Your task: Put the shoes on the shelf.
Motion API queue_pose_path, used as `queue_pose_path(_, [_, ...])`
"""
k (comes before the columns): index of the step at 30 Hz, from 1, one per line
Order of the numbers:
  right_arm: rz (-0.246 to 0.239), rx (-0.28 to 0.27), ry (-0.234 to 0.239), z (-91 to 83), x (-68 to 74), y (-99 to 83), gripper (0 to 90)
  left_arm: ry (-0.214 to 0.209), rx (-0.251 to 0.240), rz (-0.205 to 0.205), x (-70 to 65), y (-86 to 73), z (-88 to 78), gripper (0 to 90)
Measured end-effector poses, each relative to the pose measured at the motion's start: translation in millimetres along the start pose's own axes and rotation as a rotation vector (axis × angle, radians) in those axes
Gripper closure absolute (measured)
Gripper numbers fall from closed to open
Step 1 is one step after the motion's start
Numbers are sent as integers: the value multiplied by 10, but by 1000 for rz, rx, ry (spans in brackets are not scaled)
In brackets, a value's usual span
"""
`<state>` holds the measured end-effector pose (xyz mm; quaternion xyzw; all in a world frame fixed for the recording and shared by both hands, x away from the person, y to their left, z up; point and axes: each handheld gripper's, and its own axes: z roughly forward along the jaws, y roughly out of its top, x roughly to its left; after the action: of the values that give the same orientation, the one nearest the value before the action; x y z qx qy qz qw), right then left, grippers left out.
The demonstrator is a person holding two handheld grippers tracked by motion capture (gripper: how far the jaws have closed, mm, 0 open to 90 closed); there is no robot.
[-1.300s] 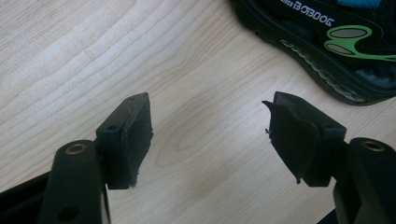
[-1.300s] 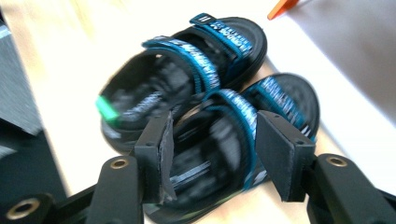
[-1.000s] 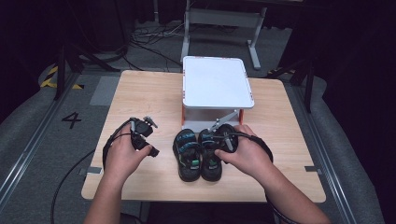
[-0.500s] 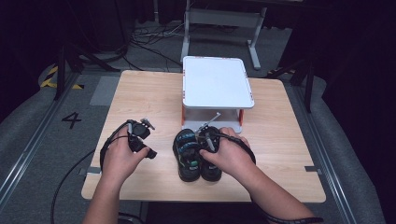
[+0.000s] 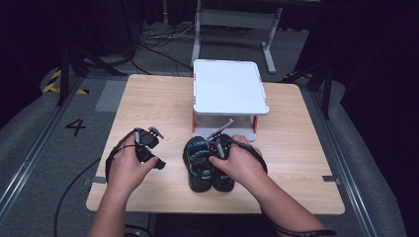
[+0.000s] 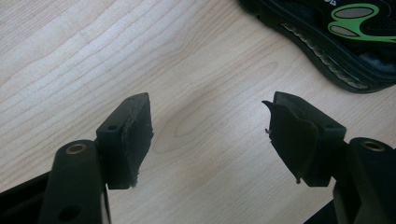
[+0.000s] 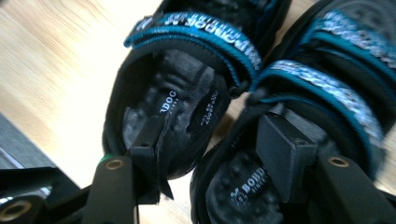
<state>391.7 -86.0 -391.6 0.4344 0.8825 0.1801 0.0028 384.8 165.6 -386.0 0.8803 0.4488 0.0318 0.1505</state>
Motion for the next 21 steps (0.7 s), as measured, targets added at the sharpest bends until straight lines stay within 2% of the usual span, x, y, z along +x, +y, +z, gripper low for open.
queue_pose_path(3, [-38, 19, -23, 67, 3, -5, 578, 6, -4, 2, 18, -3, -9, 311])
queue_pose_path(4, [-59, 32, -22, 83, -15, -4, 640, 7, -5, -1, 20, -2, -4, 311])
queue_pose_path(5, [-65, 40, -1, 98, -47, 3, 676, 4, -5, -4, 18, 0, 0, 311])
queue_pose_path(8, [-58, 57, 35, 105, -114, 25, 752, 3, -2, 6, 16, 7, 0, 311])
queue_pose_path(9, [-58, 57, 35, 105, -114, 25, 752, -5, -2, 1, 11, 9, 3, 311])
queue_pose_path(11, [-35, 72, 38, 111, -129, 39, 811, -7, -7, -5, 8, 19, 3, 311])
queue_pose_path(15, [-28, 75, 33, 114, -121, 47, 819, -2, -8, 5, 16, 45, -5, 311])
queue_pose_path(18, [7, 50, 57, 109, -163, 12, 832, -8, -17, 18, 23, 103, -7, 311])
queue_pose_path(21, [17, 33, 45, 93, -182, -13, 838, -11, -20, 18, 29, 150, -8, 312])
